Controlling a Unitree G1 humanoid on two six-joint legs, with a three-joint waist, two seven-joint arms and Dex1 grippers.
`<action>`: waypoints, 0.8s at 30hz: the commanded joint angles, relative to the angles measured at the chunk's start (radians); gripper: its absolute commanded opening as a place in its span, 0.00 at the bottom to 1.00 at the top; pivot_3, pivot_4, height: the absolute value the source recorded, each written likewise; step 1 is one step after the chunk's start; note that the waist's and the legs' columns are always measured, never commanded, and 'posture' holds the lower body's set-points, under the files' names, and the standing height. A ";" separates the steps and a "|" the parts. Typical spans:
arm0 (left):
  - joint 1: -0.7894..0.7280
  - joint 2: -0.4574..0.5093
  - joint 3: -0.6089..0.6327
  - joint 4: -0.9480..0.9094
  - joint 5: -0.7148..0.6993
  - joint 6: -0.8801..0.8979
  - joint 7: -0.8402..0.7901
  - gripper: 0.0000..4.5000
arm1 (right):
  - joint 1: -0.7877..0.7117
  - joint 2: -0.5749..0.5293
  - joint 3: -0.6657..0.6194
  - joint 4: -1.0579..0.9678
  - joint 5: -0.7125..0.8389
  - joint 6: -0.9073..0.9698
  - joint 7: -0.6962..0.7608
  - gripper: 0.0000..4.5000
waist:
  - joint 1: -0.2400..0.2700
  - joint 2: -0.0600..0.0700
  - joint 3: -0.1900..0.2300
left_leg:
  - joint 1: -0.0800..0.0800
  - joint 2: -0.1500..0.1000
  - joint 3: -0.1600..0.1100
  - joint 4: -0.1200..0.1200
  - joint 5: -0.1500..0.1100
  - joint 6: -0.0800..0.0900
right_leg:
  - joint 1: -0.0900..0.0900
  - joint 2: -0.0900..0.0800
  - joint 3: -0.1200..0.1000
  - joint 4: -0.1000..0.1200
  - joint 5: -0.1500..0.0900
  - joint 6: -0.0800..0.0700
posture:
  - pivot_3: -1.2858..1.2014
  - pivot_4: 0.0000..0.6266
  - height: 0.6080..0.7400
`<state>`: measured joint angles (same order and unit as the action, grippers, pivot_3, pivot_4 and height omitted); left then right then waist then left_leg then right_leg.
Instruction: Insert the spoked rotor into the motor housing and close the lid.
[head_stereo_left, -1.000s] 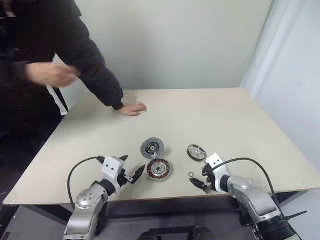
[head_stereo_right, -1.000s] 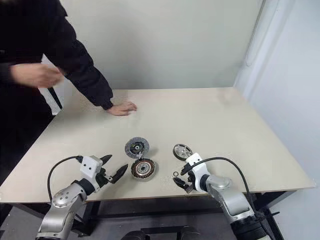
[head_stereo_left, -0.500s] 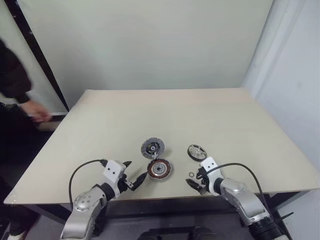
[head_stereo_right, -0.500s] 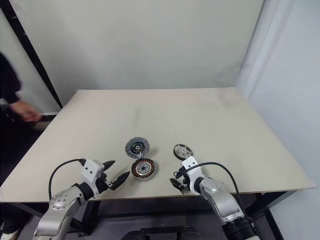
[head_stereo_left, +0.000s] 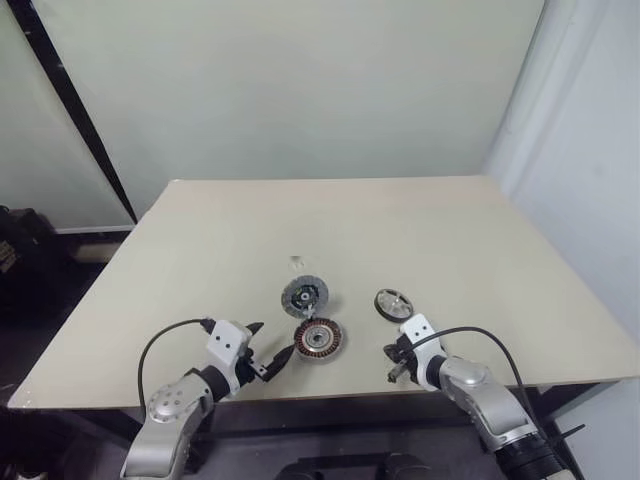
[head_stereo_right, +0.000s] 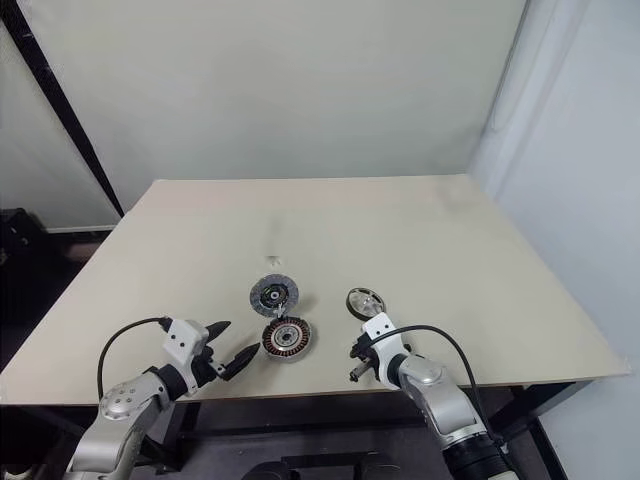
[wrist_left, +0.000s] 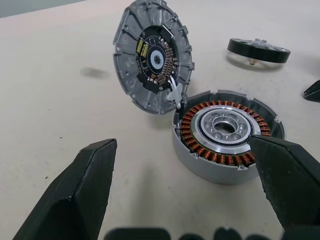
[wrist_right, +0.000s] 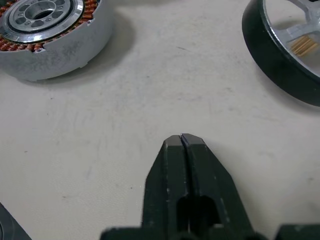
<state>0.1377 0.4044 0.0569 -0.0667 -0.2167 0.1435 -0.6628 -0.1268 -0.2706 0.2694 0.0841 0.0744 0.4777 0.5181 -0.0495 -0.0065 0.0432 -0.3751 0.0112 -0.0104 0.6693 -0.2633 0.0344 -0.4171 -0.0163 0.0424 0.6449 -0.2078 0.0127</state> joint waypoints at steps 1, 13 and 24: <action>-0.013 0.002 0.004 -0.014 -0.011 -0.025 -0.003 1.00 | -0.024 -0.003 -0.021 -0.052 0.003 -0.001 0.000 0.01 | 0.000 0.000 0.000 | 0.000 0.000 0.000 0.000 0.000 0.000 | 0.000 0.000 0.000 0.000 0.000 0.000 | 0.52 0.00 1.00; -0.002 -0.006 0.010 0.002 -0.013 -0.047 -0.001 1.00 | -0.029 -0.011 -0.020 -0.088 0.008 0.015 0.012 0.01 | 0.000 0.000 0.000 | 0.000 0.000 0.000 0.000 0.000 0.000 | 0.000 0.000 0.000 0.000 0.000 0.000 | 0.52 0.00 1.00; 0.006 -0.025 0.002 0.017 -0.008 -0.069 0.006 1.00 | -0.024 -0.030 -0.021 -0.098 0.004 0.016 0.017 0.66 | 0.000 0.000 0.000 | 0.000 0.000 0.000 0.000 0.000 0.000 | 0.000 0.000 0.000 0.000 0.000 0.000 | 0.52 0.00 1.00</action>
<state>0.1513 0.3813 0.0562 -0.0399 -0.2154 0.0974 -0.6612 -0.1359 -0.2939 0.2665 0.0295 0.0757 0.5012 0.5308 -0.0495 -0.0065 0.0432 -0.3752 0.0111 -0.0103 0.6694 -0.2633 0.0344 -0.4171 -0.0163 0.0422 0.6449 -0.2078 0.0127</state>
